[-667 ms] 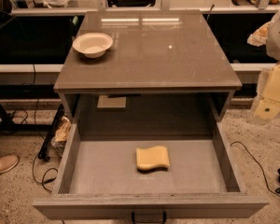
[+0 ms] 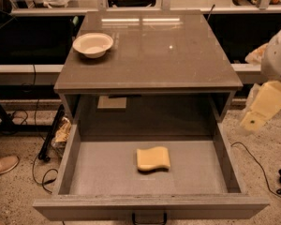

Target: Pick sponge from top drawer and place on counter

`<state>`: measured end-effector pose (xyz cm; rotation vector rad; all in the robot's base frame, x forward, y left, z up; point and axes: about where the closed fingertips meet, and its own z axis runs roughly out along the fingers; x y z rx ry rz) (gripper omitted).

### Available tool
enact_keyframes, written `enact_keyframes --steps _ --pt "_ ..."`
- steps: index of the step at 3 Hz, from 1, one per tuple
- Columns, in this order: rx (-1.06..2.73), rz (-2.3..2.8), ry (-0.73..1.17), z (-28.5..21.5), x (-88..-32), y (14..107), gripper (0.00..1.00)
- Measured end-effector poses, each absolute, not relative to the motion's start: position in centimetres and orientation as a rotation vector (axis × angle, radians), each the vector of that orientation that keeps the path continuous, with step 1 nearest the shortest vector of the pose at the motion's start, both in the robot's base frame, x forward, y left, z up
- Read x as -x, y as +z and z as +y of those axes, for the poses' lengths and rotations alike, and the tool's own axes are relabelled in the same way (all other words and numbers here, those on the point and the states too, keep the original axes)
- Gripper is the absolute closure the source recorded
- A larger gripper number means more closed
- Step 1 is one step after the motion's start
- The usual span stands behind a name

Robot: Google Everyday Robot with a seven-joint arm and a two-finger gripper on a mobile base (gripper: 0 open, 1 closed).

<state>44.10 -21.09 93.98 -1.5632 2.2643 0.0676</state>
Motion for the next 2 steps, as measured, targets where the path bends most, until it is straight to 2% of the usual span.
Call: enact_keyframes --steps 2 --pt "1.282 2.209 0.472 -17.3 -45.8 83.8 0.0"
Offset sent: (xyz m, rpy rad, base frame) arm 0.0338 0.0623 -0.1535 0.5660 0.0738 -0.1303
